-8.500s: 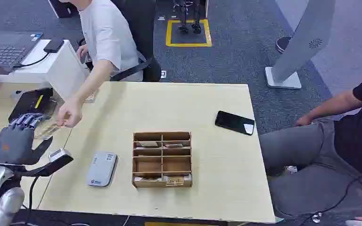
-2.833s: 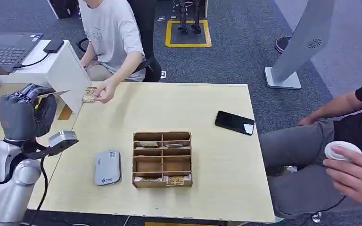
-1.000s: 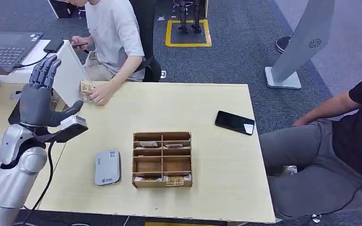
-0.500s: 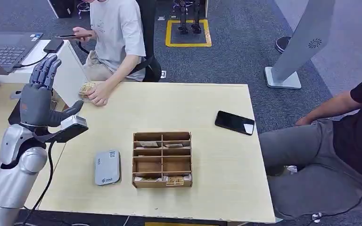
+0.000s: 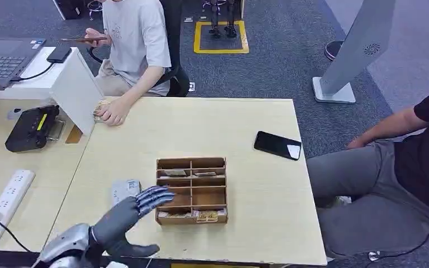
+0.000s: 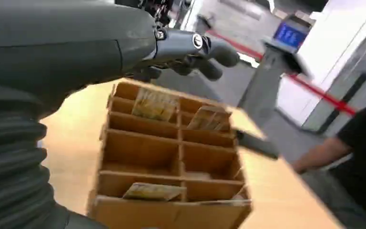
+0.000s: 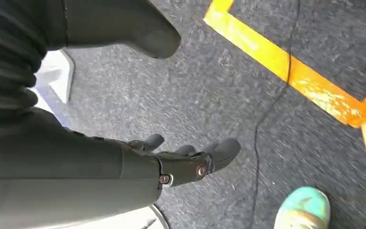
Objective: Pass the card to the sensor for recognition and then transmit it.
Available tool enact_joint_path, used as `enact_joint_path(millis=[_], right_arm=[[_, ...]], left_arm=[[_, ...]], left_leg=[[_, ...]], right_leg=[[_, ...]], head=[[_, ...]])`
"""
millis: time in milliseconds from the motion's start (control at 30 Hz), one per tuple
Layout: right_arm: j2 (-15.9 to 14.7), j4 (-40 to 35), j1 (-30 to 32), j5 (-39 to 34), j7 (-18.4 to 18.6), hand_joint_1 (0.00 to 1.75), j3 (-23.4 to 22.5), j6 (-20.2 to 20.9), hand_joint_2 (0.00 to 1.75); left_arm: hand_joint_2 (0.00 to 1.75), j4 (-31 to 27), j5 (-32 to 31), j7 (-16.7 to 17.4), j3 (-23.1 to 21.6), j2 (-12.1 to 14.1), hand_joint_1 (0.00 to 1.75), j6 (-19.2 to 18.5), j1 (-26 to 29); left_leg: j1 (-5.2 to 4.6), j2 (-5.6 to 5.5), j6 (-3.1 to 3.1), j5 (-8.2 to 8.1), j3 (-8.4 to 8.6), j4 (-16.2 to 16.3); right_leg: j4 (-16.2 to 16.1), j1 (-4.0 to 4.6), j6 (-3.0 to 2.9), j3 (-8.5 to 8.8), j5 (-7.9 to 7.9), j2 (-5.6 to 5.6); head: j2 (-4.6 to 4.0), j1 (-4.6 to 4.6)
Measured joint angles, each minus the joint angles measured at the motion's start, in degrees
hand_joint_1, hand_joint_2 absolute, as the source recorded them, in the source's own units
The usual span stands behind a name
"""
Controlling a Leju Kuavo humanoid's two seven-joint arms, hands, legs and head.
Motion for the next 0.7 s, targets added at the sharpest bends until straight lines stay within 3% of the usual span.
enact_joint_path(millis=[233, 467, 567, 700], right_arm=[[0.11, -0.35, -0.32, -0.33, -0.24, 0.0, -0.48, 0.04, 1.75], [0.17, -0.44, -0.37, -0.33, -0.24, 0.0, -0.48, 0.5, 1.75], [0.17, -0.44, -0.33, -0.33, 0.07, 0.0, -0.48, 0.57, 1.75], [0.28, -0.44, -0.32, -0.48, 0.57, 0.0, -0.52, 0.59, 1.75]], left_arm=[[1.75, -4.3, 2.62, -0.35, -2.12, 2.29, 0.0, -0.75, 2.27], [1.75, -5.33, 1.06, -0.68, -2.09, 2.4, 0.0, -1.6, 3.55], [1.75, -5.31, -4.14, 1.73, -2.1, 2.27, 0.0, 1.05, 3.76], [1.75, -4.63, -17.28, 8.81, -2.09, 0.54, 0.0, 8.85, 3.36]], left_leg=[[0.04, -0.13, -0.02, 0.1, 0.07, -0.01], [0.03, -0.19, -0.01, 0.12, 0.07, -0.01], [0.03, -0.19, -0.01, 0.12, 0.08, -0.01], [0.02, -0.2, 0.0, 0.12, 0.07, -0.01]], right_leg=[[0.01, 0.01, -0.03, 0.12, 0.03, -0.17], [0.02, 0.01, -0.04, 0.15, 0.04, -0.22], [0.01, 0.01, -0.03, 0.14, 0.04, -0.22], [0.01, 0.01, -0.03, 0.14, 0.04, -0.23]], head=[[0.0, 0.02], [0.0, 0.04], [0.0, 0.04], [0.0, 0.04]])
